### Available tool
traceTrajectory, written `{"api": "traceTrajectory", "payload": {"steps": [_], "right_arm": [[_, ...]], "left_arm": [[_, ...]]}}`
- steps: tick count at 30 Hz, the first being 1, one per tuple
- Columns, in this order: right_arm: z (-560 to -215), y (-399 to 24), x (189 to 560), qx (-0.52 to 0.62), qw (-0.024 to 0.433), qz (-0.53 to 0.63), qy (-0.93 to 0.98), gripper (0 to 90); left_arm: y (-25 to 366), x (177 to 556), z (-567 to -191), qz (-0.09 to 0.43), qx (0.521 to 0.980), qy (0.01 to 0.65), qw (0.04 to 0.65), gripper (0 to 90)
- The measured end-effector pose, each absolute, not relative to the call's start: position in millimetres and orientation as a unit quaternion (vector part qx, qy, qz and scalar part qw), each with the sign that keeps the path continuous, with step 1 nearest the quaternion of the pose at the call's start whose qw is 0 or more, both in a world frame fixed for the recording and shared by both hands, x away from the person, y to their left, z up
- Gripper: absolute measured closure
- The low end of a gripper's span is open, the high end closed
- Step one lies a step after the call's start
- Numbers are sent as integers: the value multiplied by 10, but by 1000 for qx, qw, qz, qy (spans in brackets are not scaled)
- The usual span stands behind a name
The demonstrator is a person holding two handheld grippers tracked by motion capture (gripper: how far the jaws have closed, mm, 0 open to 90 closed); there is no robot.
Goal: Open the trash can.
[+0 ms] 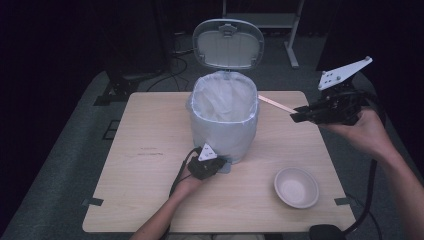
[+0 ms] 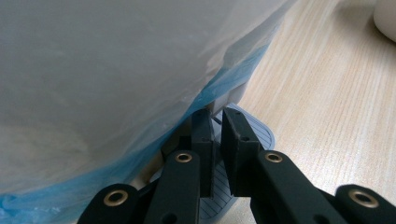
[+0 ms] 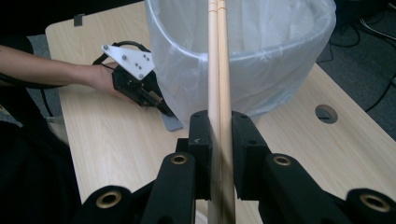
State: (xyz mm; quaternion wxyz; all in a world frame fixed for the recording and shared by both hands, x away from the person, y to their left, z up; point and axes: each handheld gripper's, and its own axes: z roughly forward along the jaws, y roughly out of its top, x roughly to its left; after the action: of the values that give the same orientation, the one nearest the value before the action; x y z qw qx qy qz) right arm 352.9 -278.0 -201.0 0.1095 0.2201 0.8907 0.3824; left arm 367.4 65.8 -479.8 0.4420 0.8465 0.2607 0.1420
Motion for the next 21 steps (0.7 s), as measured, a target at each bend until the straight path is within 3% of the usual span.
{"api": "traceTrajectory", "payload": {"steps": [21], "right_arm": [[-1801,-2587,3690,209,109,371,898,793]], "left_arm": [[656,3673,-4799,143,846,261,443,838]]}}
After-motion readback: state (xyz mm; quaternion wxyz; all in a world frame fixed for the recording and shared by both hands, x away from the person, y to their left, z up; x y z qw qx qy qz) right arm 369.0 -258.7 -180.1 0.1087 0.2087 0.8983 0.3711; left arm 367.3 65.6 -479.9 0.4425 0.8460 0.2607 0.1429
